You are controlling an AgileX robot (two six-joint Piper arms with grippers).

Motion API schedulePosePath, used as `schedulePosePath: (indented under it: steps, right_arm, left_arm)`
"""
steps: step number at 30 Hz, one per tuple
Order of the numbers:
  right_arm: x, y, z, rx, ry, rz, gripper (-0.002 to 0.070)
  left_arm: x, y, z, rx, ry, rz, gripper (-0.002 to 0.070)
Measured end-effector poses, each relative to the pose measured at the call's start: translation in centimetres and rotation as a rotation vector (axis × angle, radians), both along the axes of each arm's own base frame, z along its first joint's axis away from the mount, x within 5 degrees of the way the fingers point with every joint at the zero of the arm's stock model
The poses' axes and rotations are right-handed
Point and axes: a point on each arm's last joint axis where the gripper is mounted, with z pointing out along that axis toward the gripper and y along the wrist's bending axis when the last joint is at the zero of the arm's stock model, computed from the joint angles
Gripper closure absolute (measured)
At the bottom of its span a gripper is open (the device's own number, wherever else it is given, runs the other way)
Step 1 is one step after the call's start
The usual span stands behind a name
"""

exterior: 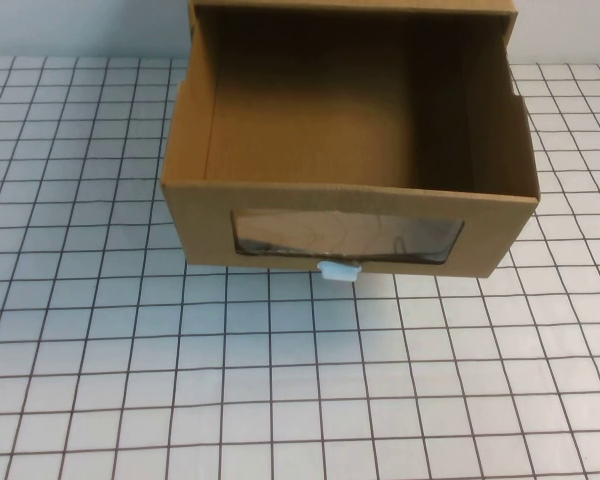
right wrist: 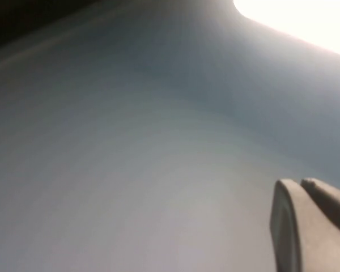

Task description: Close the shoe box

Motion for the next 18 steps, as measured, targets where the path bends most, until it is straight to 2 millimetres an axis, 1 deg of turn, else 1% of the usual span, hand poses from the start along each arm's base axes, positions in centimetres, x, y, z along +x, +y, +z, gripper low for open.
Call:
schedulePosePath:
  steps: [2, 4, 6, 8, 10, 13, 16, 18]
  right_arm:
    - [-1.9, 0.2, 3.4, -0.011, -0.049, 0.037, 0.0690]
    - [-3.1, 0.4, 6.5, -0.020, -0.053, 0.065, 0.0690]
    - [-3.7, 0.6, 9.5, -0.019, -0.031, 0.097, 0.0690]
    - [-3.7, 0.7, 12.5, -0.020, 0.027, 0.115, 0.0690]
    - [-2.3, 0.8, 14.9, -0.019, 0.172, 0.132, 0.0690]
    - [1.8, 1.1, 16.9, -0.017, 0.452, 0.148, 0.0690]
    - [6.3, 1.3, 17.1, -0.018, 0.721, 0.156, 0.0690]
    - [8.8, 1.4, 16.6, -0.038, 0.843, 0.145, 0.0690]
  left_arm:
    - [-1.1, 0.1, 2.7, -0.005, 0.007, -0.018, 0.0680]
    - [-2.0, 0.3, 5.3, -0.010, 0.025, -0.037, 0.0680]
    - [-2.5, 0.3, 7.9, -0.013, 0.060, -0.058, 0.0680]
    - [-2.1, 0.2, 10.7, -0.008, 0.130, -0.068, 0.0680]
    - [-0.9, 0.0, 12.8, 0.011, 0.249, -0.069, 0.0680]
    - [2.2, -0.5, 15.7, 0.039, 0.466, -0.073, 0.0680]
    - [5.8, -1.1, 16.9, 0.072, 0.669, -0.065, 0.0680]
    - [8.0, -1.5, 17.0, 0.086, 0.762, -0.063, 0.0680]
